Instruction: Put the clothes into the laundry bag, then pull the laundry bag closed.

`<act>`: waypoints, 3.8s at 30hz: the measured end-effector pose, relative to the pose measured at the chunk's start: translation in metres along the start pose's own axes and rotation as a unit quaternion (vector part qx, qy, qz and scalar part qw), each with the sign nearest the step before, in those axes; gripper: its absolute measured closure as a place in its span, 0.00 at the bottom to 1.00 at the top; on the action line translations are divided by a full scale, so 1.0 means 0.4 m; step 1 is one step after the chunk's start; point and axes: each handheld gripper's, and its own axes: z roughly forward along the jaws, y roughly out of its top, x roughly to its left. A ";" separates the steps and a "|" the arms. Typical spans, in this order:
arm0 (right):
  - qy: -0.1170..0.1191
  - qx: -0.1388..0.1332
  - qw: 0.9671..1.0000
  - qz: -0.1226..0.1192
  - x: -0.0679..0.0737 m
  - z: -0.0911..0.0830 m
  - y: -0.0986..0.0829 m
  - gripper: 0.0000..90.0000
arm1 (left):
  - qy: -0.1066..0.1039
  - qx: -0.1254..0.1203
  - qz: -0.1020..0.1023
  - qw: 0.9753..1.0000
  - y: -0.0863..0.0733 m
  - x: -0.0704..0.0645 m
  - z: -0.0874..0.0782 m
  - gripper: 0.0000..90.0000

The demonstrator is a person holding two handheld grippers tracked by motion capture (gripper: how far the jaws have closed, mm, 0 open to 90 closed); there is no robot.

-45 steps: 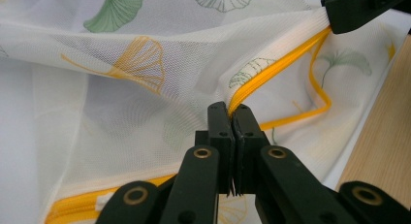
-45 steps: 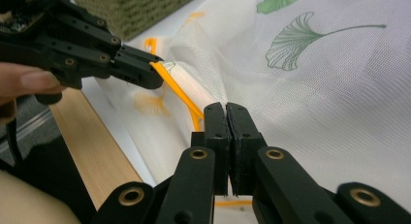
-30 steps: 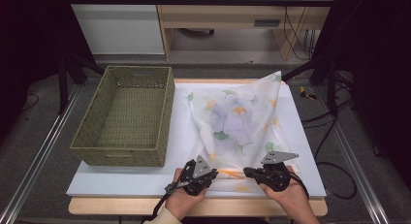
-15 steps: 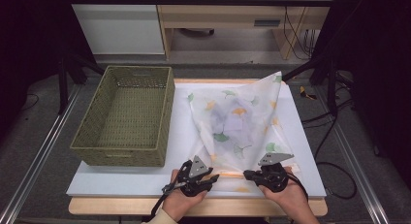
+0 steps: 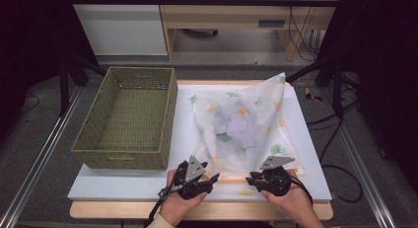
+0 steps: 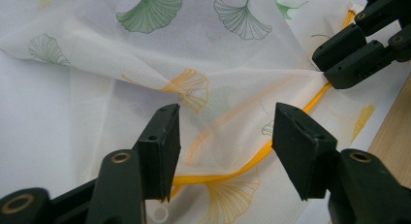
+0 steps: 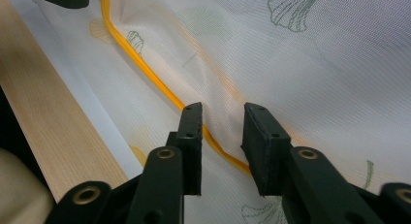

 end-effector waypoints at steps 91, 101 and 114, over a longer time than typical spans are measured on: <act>-0.085 -0.105 0.991 -0.005 -0.004 -0.023 0.030 0.18 | 0.056 0.040 -0.025 0.997 -0.066 0.128 -0.104 0.71; -0.081 -0.097 0.992 -0.009 -0.001 -0.015 0.030 0.18 | 0.047 0.054 -0.031 0.997 -0.079 0.139 -0.076 0.66; -0.076 -0.095 0.993 -0.013 0.003 -0.009 0.031 0.18 | 0.041 0.069 -0.019 0.997 -0.087 0.136 -0.031 0.59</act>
